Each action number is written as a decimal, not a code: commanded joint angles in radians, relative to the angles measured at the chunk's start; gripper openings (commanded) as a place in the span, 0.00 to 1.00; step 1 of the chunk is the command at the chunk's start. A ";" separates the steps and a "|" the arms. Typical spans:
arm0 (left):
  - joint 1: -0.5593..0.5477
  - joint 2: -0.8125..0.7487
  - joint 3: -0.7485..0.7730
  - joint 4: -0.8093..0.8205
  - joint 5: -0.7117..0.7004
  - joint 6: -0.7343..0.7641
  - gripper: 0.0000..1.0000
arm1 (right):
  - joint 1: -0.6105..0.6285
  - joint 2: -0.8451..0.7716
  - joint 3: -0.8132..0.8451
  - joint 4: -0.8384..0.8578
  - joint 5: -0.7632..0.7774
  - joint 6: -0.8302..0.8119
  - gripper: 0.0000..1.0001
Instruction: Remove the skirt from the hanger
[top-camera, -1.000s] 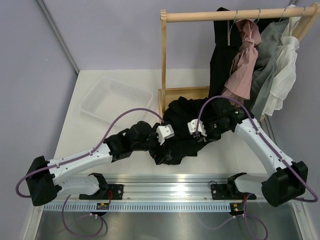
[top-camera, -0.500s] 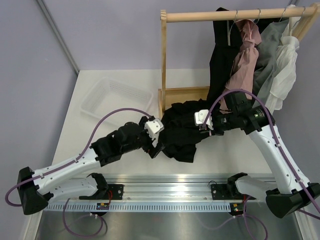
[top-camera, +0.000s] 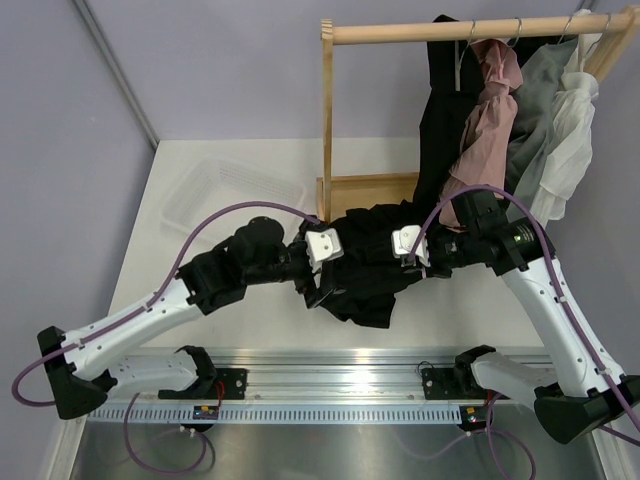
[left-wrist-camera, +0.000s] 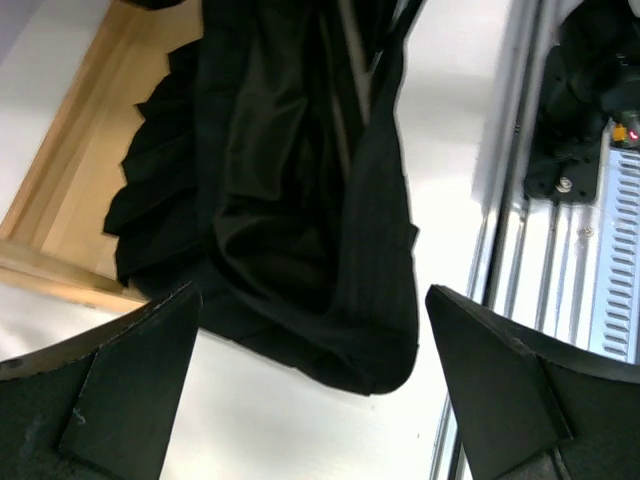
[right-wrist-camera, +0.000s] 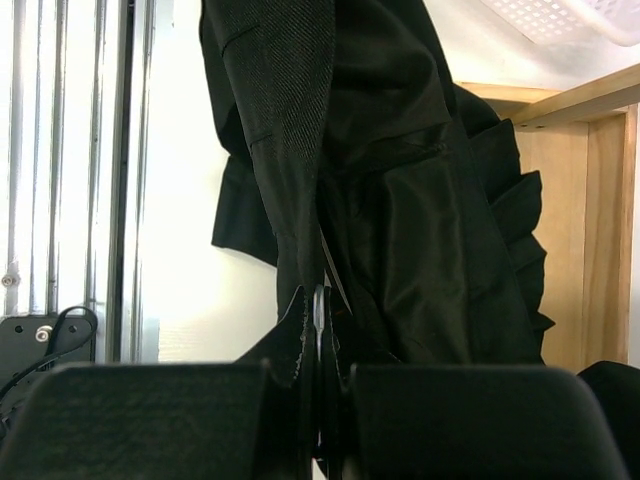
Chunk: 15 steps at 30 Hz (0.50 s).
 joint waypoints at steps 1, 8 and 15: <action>0.002 0.072 0.113 -0.090 0.152 0.096 0.99 | 0.009 -0.016 0.006 0.004 0.002 -0.012 0.00; -0.078 0.278 0.268 -0.188 0.128 0.120 0.99 | 0.023 0.015 0.047 -0.007 0.014 0.001 0.00; -0.130 0.379 0.237 -0.188 -0.094 0.122 0.99 | 0.021 0.015 0.084 0.004 0.005 0.050 0.00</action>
